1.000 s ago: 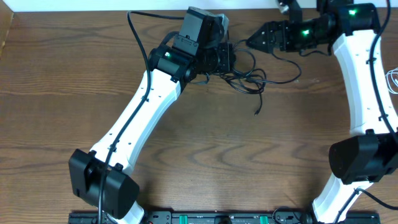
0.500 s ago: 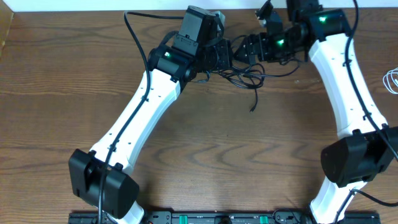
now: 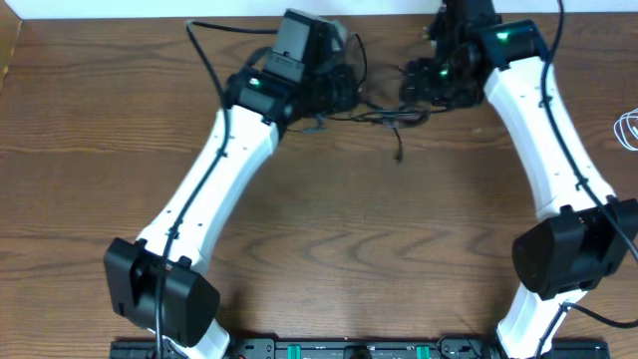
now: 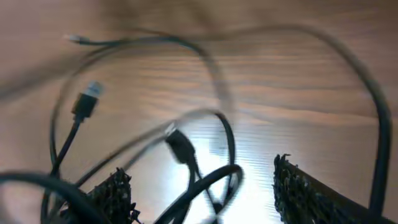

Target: Untangle cables

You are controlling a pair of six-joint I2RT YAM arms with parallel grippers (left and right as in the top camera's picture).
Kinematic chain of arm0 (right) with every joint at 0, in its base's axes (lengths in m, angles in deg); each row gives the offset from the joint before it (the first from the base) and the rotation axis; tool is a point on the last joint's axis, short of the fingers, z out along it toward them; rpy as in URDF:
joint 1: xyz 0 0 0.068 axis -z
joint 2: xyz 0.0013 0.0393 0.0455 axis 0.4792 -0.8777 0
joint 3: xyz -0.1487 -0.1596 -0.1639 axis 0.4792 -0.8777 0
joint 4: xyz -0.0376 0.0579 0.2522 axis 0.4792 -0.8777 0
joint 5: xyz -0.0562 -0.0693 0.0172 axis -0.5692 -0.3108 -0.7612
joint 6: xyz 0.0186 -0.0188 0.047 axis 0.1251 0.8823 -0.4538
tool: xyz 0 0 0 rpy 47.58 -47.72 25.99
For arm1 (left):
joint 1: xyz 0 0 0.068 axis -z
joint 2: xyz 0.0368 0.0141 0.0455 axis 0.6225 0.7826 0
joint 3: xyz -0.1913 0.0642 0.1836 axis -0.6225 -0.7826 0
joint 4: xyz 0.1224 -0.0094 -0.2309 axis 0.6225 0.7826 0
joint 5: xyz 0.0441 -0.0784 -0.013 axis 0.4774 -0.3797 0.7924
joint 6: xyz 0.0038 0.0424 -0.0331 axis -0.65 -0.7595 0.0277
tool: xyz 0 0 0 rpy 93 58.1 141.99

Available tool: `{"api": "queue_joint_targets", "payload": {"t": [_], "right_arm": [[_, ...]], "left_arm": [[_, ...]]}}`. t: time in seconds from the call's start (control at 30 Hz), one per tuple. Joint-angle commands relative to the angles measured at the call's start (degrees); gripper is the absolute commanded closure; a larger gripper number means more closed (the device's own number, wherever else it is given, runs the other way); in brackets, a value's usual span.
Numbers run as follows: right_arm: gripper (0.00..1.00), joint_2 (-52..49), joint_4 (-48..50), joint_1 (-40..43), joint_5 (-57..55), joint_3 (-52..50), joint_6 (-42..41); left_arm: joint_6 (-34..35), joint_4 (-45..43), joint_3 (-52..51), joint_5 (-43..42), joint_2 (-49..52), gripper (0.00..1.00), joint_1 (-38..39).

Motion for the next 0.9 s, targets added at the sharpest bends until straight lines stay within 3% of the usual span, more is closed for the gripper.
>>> {"api": "queue_joint_targets", "payload": {"t": [0.0,0.17,0.4,0.63,0.8,0.87], "right_arm": [[0.31,-0.09,-0.76,7.76,-12.96,-0.11,-2.38],[0.32,-0.11,-1.36,12.24,-12.02,-0.11,-2.56],[0.36,-0.11,-1.57,13.77,-1.79,-0.13,1.68],[0.33,-0.11,-1.27,12.57,-0.28,-0.13,3.26],[0.29,-0.02,-0.70,16.68,0.61,0.26,-0.02],[0.27,0.35,-0.92,20.00,3.13,0.28,0.02]], "left_arm": [[-2.23,2.25,0.33,13.03,-0.33,0.93,-5.66],[-5.29,4.37,0.33,16.98,-0.33,0.93,-8.94],[-6.32,5.29,0.33,16.37,-0.33,0.92,-10.38],[-12.11,4.81,0.33,3.28,-0.09,0.92,-8.66],[-14.25,1.36,0.33,-2.19,1.75,0.92,-4.24],[-14.64,-3.10,0.33,-2.56,3.45,0.84,-0.72]]}}
